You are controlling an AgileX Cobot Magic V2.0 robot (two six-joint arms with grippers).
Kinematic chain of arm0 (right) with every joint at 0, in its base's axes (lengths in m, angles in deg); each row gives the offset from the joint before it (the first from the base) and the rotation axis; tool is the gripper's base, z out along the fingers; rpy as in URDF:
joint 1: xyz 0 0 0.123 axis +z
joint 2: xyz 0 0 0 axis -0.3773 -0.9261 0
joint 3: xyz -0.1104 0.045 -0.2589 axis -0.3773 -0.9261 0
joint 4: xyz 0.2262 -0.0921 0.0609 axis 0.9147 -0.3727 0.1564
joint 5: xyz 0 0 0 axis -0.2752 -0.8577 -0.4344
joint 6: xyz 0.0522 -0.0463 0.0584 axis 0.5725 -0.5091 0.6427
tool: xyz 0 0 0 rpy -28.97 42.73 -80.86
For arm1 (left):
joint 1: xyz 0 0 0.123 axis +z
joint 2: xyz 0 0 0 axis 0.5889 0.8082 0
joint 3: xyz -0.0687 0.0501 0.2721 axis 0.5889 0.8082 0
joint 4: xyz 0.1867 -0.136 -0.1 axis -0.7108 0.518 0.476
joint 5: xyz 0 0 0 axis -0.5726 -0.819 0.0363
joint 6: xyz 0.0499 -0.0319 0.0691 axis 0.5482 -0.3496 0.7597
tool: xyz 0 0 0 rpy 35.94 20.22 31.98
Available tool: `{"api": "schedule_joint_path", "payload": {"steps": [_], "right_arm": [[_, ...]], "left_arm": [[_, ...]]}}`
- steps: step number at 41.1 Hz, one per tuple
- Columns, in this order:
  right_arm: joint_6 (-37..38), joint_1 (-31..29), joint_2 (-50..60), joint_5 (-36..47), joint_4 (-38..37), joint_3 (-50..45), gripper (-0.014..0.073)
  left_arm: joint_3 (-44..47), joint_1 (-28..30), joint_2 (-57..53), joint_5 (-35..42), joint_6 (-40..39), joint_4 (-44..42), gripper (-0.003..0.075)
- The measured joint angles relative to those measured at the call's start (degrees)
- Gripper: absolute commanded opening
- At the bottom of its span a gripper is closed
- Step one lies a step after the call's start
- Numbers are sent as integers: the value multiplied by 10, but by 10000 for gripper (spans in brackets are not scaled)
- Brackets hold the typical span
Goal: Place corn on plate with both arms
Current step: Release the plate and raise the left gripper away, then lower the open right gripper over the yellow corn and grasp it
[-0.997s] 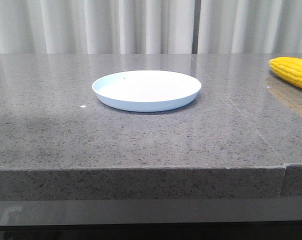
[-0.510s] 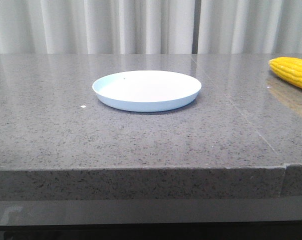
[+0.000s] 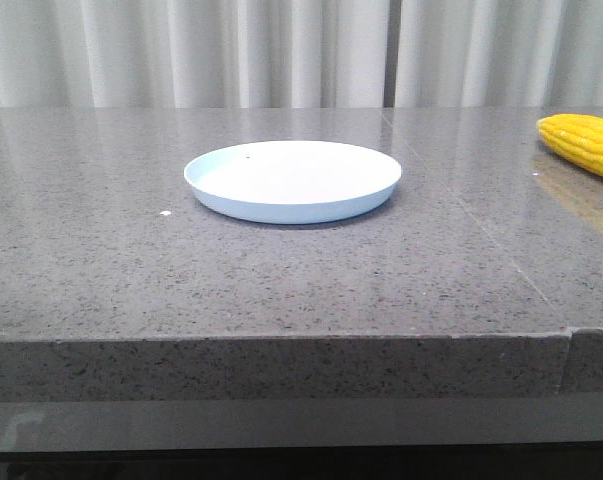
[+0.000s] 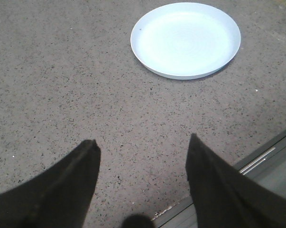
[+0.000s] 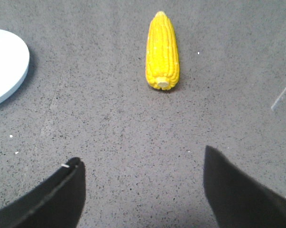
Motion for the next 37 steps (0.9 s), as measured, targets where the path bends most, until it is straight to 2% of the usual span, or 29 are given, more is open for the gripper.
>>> {"api": "schedule_joint_path", "payload": {"steps": [3, 13, 29, 37], "right_arm": [[0, 0, -33, -6, -1, 20, 664], [0, 0, -184, -29, -12, 116, 654], [0, -40, -483, -140, -9, 352, 654], [0, -44, -603, -162, -7, 451, 654]], "left_arm": [[0, 0, 0, 0, 0, 0, 400], [0, 0, 0, 0, 0, 0, 400], [0, 0, 0, 3, 0, 0, 400], [0, 0, 0, 3, 0, 0, 400]]}}
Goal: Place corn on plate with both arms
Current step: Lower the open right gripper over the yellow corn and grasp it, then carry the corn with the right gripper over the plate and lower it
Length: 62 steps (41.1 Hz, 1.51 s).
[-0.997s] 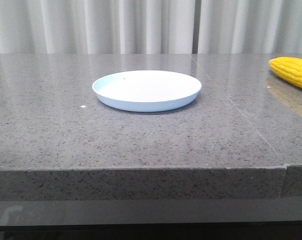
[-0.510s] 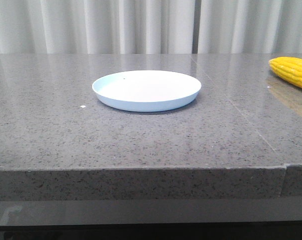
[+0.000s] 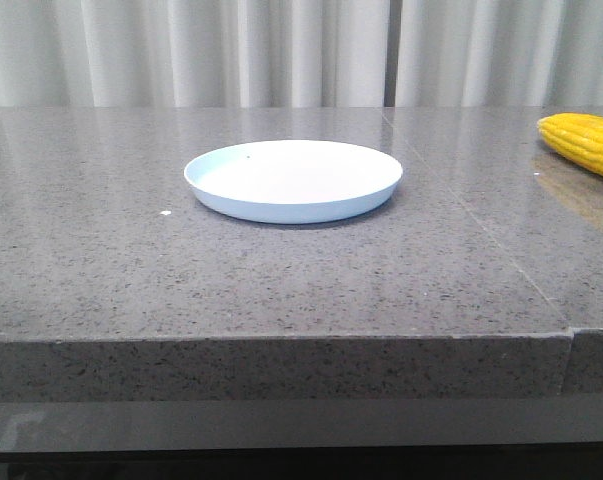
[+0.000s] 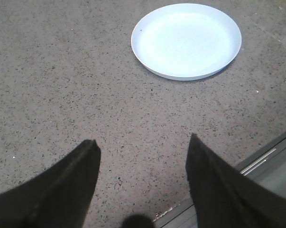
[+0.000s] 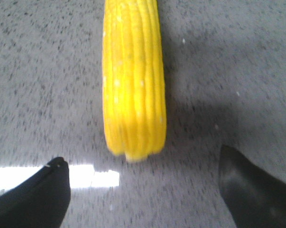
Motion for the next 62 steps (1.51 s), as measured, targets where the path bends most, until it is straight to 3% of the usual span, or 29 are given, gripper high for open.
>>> {"api": "schedule_joint_path", "payload": {"steps": [10, 24, 27, 32, 35, 49, 62], "right_arm": [[0, 0, -94, 9, 4, 62, 654], [0, 0, -158, 68, 4, 80, 636], [0, 0, -164, 73, 4, 80, 551], [0, 0, -167, 74, 5, 80, 321], [0, 0, -167, 74, 5, 80, 272], [0, 8, -136, 43, 22, 80, 272], [0, 87, -60, 18, 25, 80, 272]], "left_arm": [[0, 0, 0, 0, 0, 0, 400], [0, 0, 0, 0, 0, 0, 400], [0, 0, 0, 0, 0, 0, 400], [0, 0, 0, 0, 0, 0, 400], [0, 0, 0, 0, 0, 0, 400], [0, 0, 0, 0, 0, 0, 400], [0, 0, 0, 0, 0, 0, 400]]}}
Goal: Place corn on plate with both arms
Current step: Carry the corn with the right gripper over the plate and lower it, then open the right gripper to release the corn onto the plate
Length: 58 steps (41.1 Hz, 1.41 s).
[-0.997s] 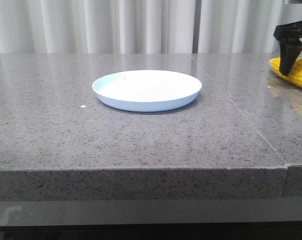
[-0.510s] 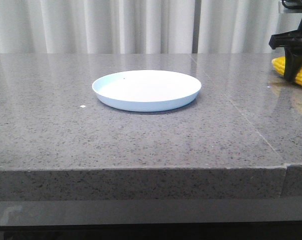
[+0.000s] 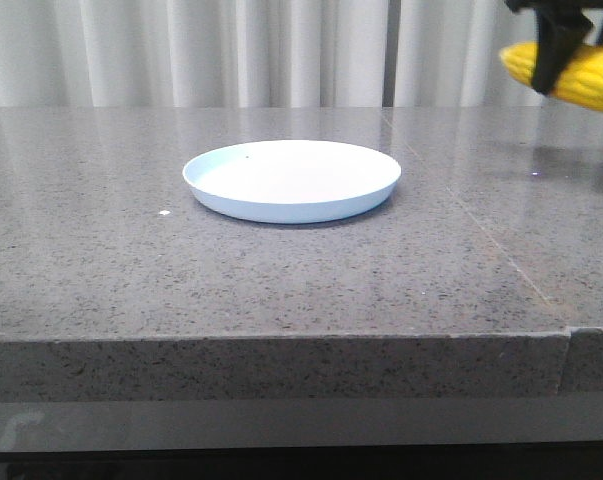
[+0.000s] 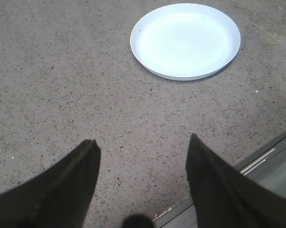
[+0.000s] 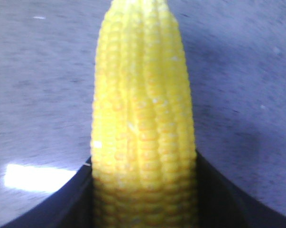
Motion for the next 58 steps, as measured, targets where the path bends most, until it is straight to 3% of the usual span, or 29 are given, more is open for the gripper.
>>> {"api": "schedule_joint_path", "payload": {"steps": [15, 22, 33, 46, 58], "right_arm": [[0, 196, 15, -6, 34, 1, 272], [20, 247, -19, 18, 50, 1, 272], [116, 254, -78, 80, 53, 1, 298], [145, 254, -109, 136, 53, 1, 605], [146, 254, -67, 121, 12, 1, 614]], "left_arm": [[0, 0, 0, 0, 0, 0, 400], [0, 0, 0, 0, 0, 0, 400], [0, 0, 0, 0, 0, 0, 400], [0, 0, 0, 0, 0, 0, 400], [0, 0, 0, 0, 0, 0, 400]]}}
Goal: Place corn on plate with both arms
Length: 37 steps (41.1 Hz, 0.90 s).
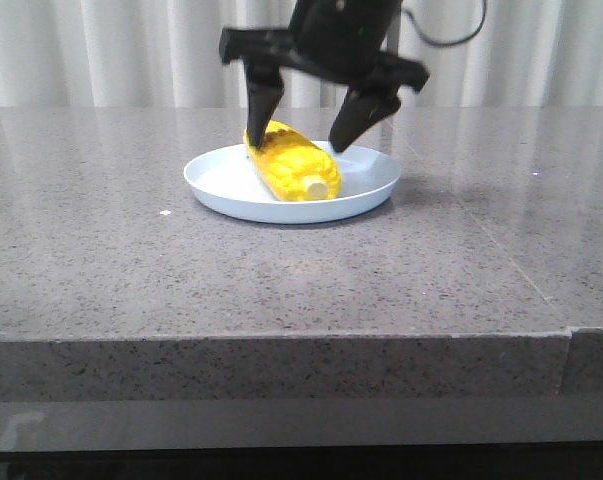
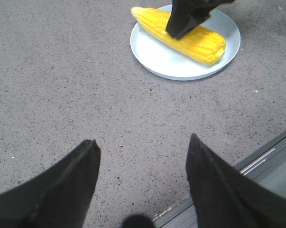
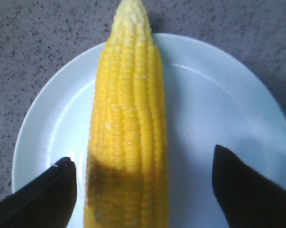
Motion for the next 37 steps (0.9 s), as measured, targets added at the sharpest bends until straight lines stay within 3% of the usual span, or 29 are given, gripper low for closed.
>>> {"api": "schedule_joint_path", "payload": {"steps": [12, 37], "right_arm": [[-21, 0, 152, -27, -54, -52, 614], [-63, 0, 535, -43, -66, -347, 612]], "left_arm": [[0, 0, 0, 0, 0, 0, 400], [0, 0, 0, 0, 0, 0, 400]]}}
